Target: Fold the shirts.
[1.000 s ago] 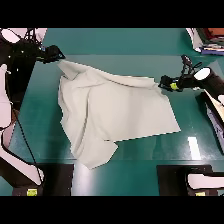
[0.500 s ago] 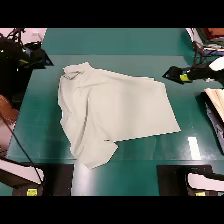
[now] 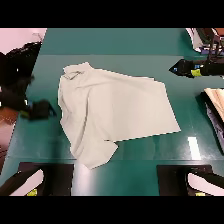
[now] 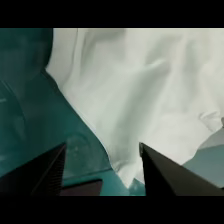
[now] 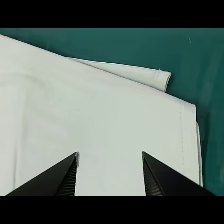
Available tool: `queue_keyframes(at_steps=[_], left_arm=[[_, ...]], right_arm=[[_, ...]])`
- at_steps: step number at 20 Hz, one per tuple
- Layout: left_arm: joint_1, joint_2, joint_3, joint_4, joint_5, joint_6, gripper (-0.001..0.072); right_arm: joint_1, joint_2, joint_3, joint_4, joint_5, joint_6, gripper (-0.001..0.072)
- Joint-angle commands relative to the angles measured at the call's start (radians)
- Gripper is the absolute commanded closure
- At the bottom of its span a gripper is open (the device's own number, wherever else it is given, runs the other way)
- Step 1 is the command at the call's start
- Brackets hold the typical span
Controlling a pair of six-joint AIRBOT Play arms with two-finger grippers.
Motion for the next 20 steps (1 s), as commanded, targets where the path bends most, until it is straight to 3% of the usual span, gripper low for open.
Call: queue_keyframes(at_steps=[1, 3, 6, 11, 16, 17, 18, 19, 20], left_arm=[[0.001, 0.234, -0.317, -0.116, 0.003, -0.049, 0.0168], [0.001, 0.291, -0.387, -0.209, -0.004, -0.05, 0.0168], [0.001, 0.303, -0.463, -0.227, 0.005, -0.05, 0.0168], [0.001, 0.303, -0.56, -0.285, 0.098, -0.039, 0.0168], [0.001, 0.303, -0.609, -0.387, 0.211, 0.031, 0.0169], [0.001, 0.303, -0.612, -0.406, 0.22, 0.042, 0.0281], [0.001, 0.303, -0.613, -0.428, 0.23, 0.084, 0.0509], [0.001, 0.303, -0.612, -0.458, 0.241, 0.127, 0.0684], [0.001, 0.303, -0.612, -0.496, 0.254, 0.142, 0.0681]], right_arm=[[0.0, 0.01, 0.001, 0.002, 0.004, -0.006, 0.0263], [0.0, 0.01, 0.001, 0.002, 0.004, -0.006, 0.0263], [0.0, 0.01, 0.001, 0.003, 0.004, -0.006, 0.0264], [0.0, 0.01, 0.001, 0.003, 0.003, -0.006, 0.0263], [0.0, 0.009, 0.001, 0.003, 0.003, -0.006, 0.0264], [0.0, 0.009, 0.001, 0.003, 0.003, -0.006, 0.0264], [0.0, 0.01, 0.001, 0.003, 0.003, -0.006, 0.0264], [0.0, 0.01, 0.001, 0.003, 0.004, -0.006, 0.0264], [0.0, 0.011, 0.001, 0.002, 0.01, -0.006, 0.0264]])
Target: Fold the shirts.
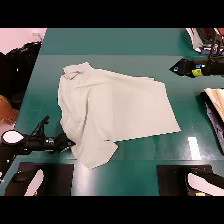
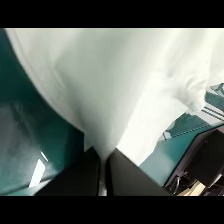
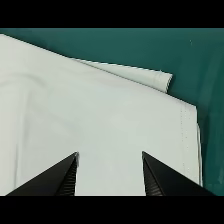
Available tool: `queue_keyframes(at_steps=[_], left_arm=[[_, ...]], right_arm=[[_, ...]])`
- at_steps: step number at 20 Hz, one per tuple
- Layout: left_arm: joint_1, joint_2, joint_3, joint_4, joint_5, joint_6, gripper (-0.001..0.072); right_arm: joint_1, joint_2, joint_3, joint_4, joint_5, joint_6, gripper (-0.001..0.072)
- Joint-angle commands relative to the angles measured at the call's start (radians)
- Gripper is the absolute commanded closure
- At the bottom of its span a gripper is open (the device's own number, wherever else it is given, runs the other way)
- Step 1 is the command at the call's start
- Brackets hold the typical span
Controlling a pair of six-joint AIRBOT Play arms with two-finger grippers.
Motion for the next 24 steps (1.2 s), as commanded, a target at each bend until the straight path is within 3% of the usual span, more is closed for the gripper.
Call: queue_keyframes(at_steps=[1, 4, 6, 9, 15, 19, 24], left_arm=[[0.001, 0.001, -0.001, -0.112, 0.062, 0.079, 0.0681], [0.001, 0.001, 0.134, -0.056, 0.101, 0.079, 0.0682], [0.001, 0.001, 0.271, 0.09, 0.137, 0.061, 0.0681], [0.001, -0.03, 0.431, 0.305, 0.171, -0.01, 0.0681], [0.001, -0.216, 0.477, 0.286, 0.155, -0.006, 0.0681], [0.001, -0.248, 0.477, 0.24, 0.14, 0.002, 0.068], [0.001, -0.248, 0.477, 0.238, 0.129, 0.002, 0.068]], right_arm=[[-0.006, 0.008, 0.001, -0.002, 0.021, 0.0, 0.0265], [-0.064, 0.041, 0.001, -0.048, 0.141, 0.0, 0.0266], [-0.13, 0.087, -0.044, -0.117, 0.245, 0.0, 0.0266], [-0.273, 0.186, -0.251, -0.13, 0.282, -0.012, 0.0265], [-0.512, 0.27, -0.693, -0.121, 0.315, -0.087, 0.0266], [-0.452, 0.27, -0.846, -0.045, 0.271, -0.127, 0.0266], [-0.34, 0.27, -0.888, -0.013, 0.177, -0.119, 0.0284]])
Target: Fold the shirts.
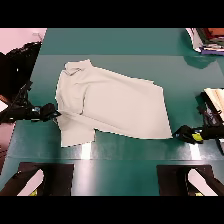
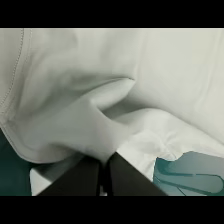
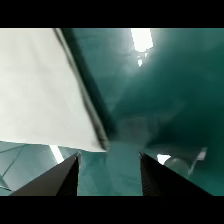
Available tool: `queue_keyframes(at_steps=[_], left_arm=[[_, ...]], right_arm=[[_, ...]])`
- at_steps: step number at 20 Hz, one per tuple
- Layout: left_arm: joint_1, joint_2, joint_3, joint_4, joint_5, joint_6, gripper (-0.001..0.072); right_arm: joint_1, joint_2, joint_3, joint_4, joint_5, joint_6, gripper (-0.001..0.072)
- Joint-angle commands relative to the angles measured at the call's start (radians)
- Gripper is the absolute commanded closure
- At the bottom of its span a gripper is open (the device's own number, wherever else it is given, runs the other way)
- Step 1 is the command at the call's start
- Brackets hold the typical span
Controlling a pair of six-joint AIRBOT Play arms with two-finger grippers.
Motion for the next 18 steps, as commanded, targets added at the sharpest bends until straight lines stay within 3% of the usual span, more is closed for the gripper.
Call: queue_keyframes(at_steps=[1, 3, 4, 5, 6, 8, 13, 18], left_arm=[[0.0, -0.006, 0.002, -0.007, -0.007, 0.003, 0.068], [0.0, -0.006, 0.002, -0.008, -0.007, 0.003, 0.068], [0.0, -0.006, 0.002, -0.008, -0.008, 0.003, 0.068], [0.0, -0.006, 0.002, -0.008, -0.01, 0.003, 0.068], [0.0, -0.006, 0.002, -0.008, -0.011, 0.003, 0.068], [0.0, -0.002, 0.002, -0.008, -0.017, 0.003, 0.068], [0.0, 0.007, 0.13, -0.026, -0.108, 0.022, 0.0681], [0.0, 0.007, 0.644, -0.081, -0.157, 0.021, 0.0681]], right_arm=[[0.059, -0.003, -0.037, 0.029, -0.071, -0.001, 0.0286], [0.078, -0.039, -0.037, 0.059, -0.072, -0.002, 0.0387], [0.091, -0.062, -0.036, 0.069, -0.074, -0.002, 0.039], [0.107, -0.084, -0.036, 0.07, -0.082, -0.003, 0.044], [0.121, -0.1, -0.036, 0.07, -0.093, -0.003, 0.0553], [0.147, -0.106, -0.036, 0.071, -0.117, -0.003, 0.0695], [0.179, 0.035, 0.135, 0.122, -0.104, 0.003, 0.0696], [0.177, 0.161, 0.583, 0.201, -0.175, 0.043, 0.0696]])
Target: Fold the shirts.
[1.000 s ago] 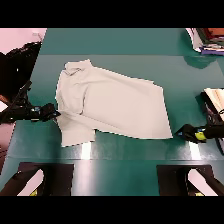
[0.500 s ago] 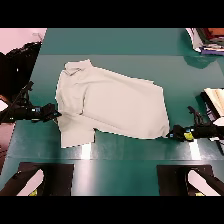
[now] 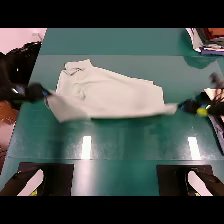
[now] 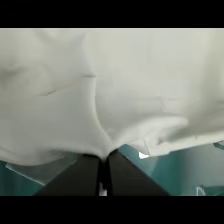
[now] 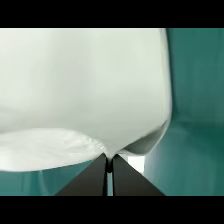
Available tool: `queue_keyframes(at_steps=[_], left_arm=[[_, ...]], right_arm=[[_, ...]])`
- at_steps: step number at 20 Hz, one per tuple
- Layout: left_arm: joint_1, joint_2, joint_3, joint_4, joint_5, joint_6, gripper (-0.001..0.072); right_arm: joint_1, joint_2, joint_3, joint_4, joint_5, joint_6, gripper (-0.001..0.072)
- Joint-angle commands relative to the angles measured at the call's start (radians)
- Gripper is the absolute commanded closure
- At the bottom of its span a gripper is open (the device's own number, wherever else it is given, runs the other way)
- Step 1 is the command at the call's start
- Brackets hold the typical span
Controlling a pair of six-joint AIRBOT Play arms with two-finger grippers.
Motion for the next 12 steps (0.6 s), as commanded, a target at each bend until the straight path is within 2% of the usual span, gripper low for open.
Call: queue_keyframes(at_steps=[1, 7, 10, 12], left_arm=[[0.0, 0.001, 0.386, -0.032, -0.029, 0.002, 0.0681], [0.0, 0.001, 1.029, -0.032, 0.073, 0.003, 0.0682], [0.0, 0.001, 1.184, -0.065, 0.122, 0.002, 0.0682], [0.0, 0.001, 1.223, -0.166, 0.127, 0.003, 0.0682]], right_arm=[[0.002, 0.068, 0.328, 0.038, -0.051, 0.033, 0.0696], [0.002, 0.071, 0.845, -0.001, -0.078, 0.034, 0.0696], [0.002, 0.071, 1.012, -0.126, -0.038, 0.071, 0.0696], [0.002, 0.071, 1.103, -0.236, 0.021, 0.104, 0.0696]])
